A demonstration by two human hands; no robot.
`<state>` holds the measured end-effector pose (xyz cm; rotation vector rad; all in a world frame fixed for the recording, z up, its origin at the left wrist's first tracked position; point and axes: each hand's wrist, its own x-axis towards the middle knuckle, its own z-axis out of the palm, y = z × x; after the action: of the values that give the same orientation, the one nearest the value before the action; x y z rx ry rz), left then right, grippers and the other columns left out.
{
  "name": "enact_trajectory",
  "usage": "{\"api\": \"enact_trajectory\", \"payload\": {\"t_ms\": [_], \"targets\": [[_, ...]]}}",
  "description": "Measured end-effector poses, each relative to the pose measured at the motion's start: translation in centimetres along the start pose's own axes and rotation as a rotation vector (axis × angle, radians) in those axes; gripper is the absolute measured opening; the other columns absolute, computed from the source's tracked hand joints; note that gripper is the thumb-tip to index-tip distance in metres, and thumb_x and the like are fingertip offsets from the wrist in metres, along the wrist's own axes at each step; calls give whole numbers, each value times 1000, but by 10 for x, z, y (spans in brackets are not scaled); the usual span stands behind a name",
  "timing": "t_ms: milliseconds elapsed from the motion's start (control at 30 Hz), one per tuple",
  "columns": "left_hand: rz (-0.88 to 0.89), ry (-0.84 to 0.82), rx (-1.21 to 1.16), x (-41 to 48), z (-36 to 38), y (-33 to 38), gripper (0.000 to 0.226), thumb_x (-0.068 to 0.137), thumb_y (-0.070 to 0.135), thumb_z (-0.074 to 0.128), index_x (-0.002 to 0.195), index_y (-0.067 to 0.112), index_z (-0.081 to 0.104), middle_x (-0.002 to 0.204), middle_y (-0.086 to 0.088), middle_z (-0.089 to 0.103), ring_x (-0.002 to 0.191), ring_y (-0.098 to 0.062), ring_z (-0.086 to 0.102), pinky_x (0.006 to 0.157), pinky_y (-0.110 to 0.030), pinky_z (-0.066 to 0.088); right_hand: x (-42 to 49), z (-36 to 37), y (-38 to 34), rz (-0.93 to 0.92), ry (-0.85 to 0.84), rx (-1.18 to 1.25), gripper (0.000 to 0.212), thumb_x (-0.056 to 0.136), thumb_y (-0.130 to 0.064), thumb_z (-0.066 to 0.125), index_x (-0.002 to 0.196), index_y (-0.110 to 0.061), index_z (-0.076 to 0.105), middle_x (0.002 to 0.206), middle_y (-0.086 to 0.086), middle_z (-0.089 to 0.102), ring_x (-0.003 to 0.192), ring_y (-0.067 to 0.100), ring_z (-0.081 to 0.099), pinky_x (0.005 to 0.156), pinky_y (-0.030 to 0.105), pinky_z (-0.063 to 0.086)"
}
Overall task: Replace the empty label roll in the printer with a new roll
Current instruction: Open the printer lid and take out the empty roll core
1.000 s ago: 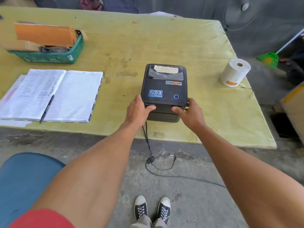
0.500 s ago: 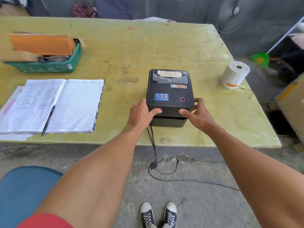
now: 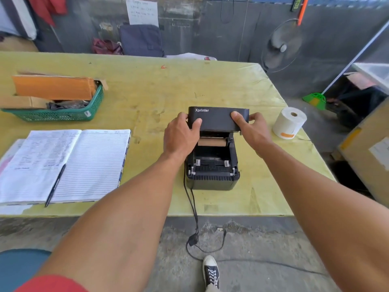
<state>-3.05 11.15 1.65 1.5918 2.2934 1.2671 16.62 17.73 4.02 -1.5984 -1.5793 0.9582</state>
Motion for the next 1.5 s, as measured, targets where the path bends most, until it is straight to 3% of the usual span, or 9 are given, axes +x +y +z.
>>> {"api": "enact_trajectory", "payload": {"t_ms": [300,500,867,967,1067,1133,1233,1367,1500], "targets": [[-175,-53,-11,75,12,21,49,91,58,42,103,14,56,71,6,53,70,-23,58,59,-32,38,62,-5,-41,39,-40,-88,63,83,-71,55,83,-7,57,77,7,58,69,24,54,69,40,49],[-274,-105,-35,109,29,29,61,89,59,35,110,7,61,98,-11,67,79,-28,56,64,-34,37,94,-8,-56,67,-115,-82,63,88,-61,56,102,1,64,92,12,64,92,31,64,89,50,56],[-368,-207,-1,130,27,37,56,93,61,35,98,9,57,87,-6,61,62,-15,48,49,-30,26,113,2,-62,72,-83,-123,64,92,-60,51,96,2,61,84,11,61,87,31,63,86,50,57],[-383,-225,-79,128,23,35,67,89,66,37,104,4,60,97,-12,65,70,-21,55,53,-31,34,110,1,-55,55,-87,-82,59,91,-57,56,92,2,62,81,10,59,80,28,60,88,51,56],[-413,-230,-245,121,18,31,78,86,65,41,133,3,50,128,-16,61,108,-35,61,85,-44,53,102,-4,-49,31,-101,-12,56,91,-51,59,110,1,64,93,10,63,92,29,62,92,53,54],[-423,-247,-316,113,13,28,78,87,62,44,146,12,39,142,-13,52,124,-35,52,101,-50,47,96,-9,-45,32,-121,39,66,90,-47,62,135,-1,50,119,12,61,111,30,60,99,52,50],[-425,-243,-323,103,13,21,74,91,51,46,153,16,27,151,-8,43,132,-32,45,105,-43,42,89,-14,-35,44,-145,82,80,88,-43,67,150,-7,30,140,13,51,125,29,51,105,50,44],[-384,-159,-172,77,16,5,56,92,16,48,147,17,37,129,-9,60,100,-26,59,69,-31,43,75,-16,-3,37,-95,-59,69,88,-37,67,145,-14,35,136,12,56,118,28,54,97,39,45],[-194,-501,47,42,27,-21,63,82,0,62,141,18,48,129,-12,56,115,-29,56,93,-34,47,57,-7,41,-86,-323,-552,65,86,-30,73,142,-18,44,131,17,59,116,31,57,95,40,47]]}}
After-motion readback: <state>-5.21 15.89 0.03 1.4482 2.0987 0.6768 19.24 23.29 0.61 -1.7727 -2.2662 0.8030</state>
